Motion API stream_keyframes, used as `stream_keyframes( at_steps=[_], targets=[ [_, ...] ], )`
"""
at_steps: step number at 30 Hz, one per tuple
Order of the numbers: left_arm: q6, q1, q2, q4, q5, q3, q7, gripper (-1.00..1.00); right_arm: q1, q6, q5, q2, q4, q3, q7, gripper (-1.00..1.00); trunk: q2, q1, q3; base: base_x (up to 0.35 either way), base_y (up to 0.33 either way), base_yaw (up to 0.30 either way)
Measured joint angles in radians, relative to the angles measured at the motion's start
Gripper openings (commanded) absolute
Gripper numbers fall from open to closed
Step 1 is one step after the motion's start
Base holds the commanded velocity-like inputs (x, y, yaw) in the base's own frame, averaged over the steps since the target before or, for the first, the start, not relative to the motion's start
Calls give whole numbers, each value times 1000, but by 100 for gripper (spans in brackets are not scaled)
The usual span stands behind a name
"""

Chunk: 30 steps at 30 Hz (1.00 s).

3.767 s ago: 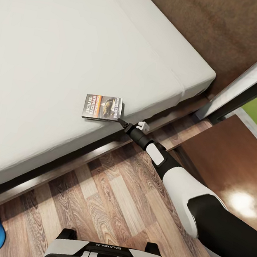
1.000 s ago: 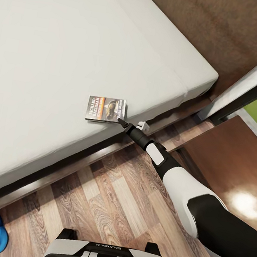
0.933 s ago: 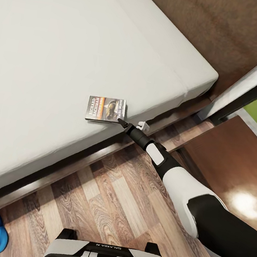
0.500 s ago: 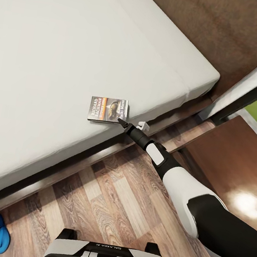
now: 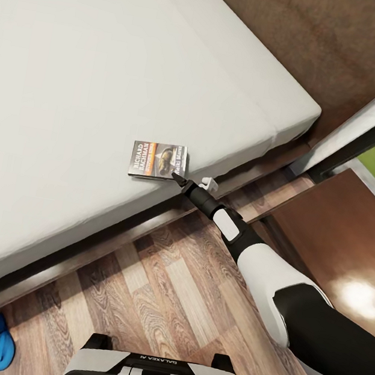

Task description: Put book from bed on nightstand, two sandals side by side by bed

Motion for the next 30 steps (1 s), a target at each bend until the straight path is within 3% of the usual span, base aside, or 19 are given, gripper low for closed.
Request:
stream_keyframes(
  at_steps=[30],
  targets=[
    [0, 0, -1, 0, 0, 0, 0, 100, 0, 0, 0, 0, 0, 0, 0, 100, 0, 0, 0, 0, 0, 0]
  ],
)
